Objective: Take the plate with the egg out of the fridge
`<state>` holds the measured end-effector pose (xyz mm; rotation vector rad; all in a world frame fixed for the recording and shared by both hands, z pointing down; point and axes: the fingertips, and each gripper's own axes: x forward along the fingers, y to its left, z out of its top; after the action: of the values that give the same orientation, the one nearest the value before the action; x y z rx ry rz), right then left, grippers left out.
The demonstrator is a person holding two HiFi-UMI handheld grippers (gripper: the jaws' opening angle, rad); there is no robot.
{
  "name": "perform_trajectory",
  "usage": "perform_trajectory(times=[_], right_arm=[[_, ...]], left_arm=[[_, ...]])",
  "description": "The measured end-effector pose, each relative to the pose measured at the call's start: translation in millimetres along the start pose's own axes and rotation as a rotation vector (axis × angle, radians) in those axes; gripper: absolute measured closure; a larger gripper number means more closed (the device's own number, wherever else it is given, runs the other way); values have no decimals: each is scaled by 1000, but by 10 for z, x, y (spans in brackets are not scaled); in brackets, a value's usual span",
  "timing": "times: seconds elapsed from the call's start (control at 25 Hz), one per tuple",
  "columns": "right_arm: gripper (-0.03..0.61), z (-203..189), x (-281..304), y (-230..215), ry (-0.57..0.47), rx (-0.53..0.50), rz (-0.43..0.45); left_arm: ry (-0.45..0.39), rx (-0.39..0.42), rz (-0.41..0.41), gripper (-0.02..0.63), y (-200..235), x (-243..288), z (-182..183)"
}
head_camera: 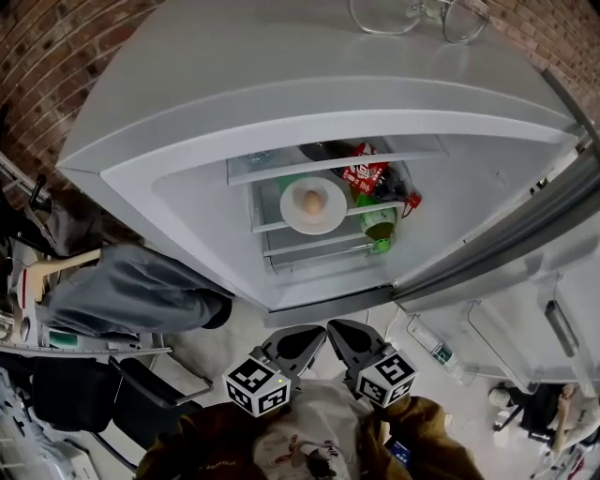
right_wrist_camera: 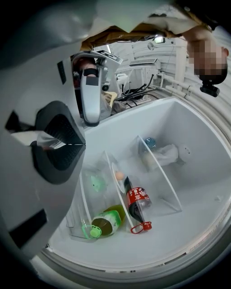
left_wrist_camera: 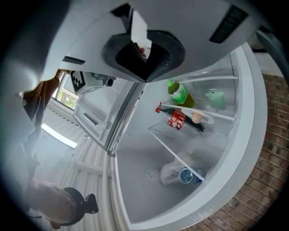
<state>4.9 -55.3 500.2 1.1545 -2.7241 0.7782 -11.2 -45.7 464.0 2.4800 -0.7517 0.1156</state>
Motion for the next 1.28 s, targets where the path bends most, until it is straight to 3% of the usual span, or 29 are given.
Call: perform_trajectory(times=[0.44, 0.68, 0.84, 1.28], right_arm=[[572, -45, 46, -56, -8, 32, -91], [571, 10, 95, -132, -6, 51, -107], [571, 76, 95, -168, -28, 28, -122], [569, 116, 126, -214, -47, 82, -113]], left_arm=[[17, -24, -62, 606, 84, -34, -29], [13, -23, -48, 606, 125, -37, 12], [16, -4, -45, 606, 108, -33, -9], [16, 58, -45, 606, 112, -34, -10]])
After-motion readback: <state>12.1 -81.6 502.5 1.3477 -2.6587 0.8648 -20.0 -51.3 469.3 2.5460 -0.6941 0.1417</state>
